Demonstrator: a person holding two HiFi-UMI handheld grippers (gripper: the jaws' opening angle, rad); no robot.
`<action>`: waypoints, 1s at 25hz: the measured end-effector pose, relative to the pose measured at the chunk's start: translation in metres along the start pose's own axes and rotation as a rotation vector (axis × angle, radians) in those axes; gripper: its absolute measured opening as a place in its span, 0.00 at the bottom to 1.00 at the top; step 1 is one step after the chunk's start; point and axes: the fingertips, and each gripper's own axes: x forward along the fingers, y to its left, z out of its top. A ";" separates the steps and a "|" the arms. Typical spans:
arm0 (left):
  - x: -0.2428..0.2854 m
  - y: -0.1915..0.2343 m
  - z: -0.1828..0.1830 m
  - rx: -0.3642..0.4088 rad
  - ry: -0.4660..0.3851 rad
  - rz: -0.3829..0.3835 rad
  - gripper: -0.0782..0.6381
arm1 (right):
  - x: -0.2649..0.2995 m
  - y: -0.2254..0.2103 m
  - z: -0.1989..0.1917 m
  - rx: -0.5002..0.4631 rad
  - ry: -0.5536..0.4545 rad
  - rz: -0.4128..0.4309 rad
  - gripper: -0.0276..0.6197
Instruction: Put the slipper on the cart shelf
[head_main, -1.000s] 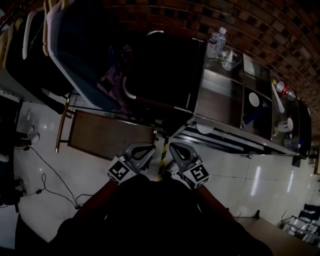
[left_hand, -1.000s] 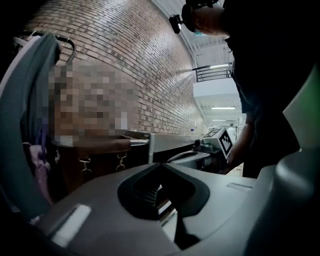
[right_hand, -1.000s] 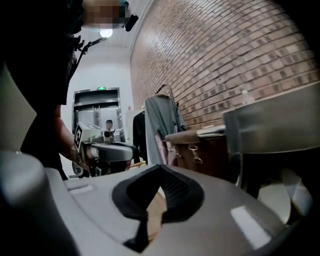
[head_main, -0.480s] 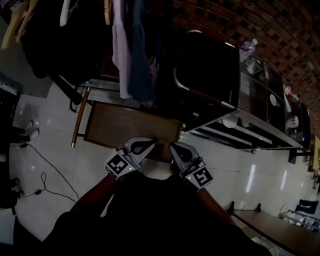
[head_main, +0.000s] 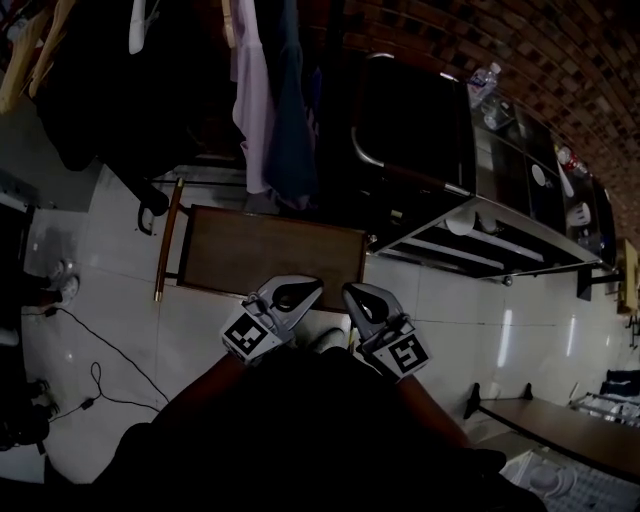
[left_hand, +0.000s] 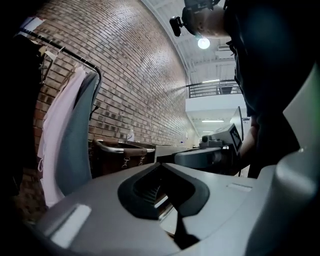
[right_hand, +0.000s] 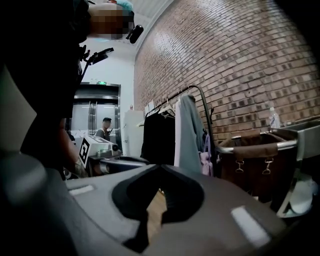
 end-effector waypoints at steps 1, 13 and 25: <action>0.001 -0.003 0.001 -0.004 0.001 0.000 0.12 | -0.002 -0.001 0.000 -0.002 0.003 -0.002 0.04; 0.028 -0.029 0.009 0.030 0.004 0.014 0.12 | -0.021 -0.008 0.000 -0.024 -0.015 0.050 0.04; 0.032 -0.040 0.007 0.036 0.015 0.018 0.12 | -0.026 0.001 0.000 -0.032 -0.025 0.090 0.04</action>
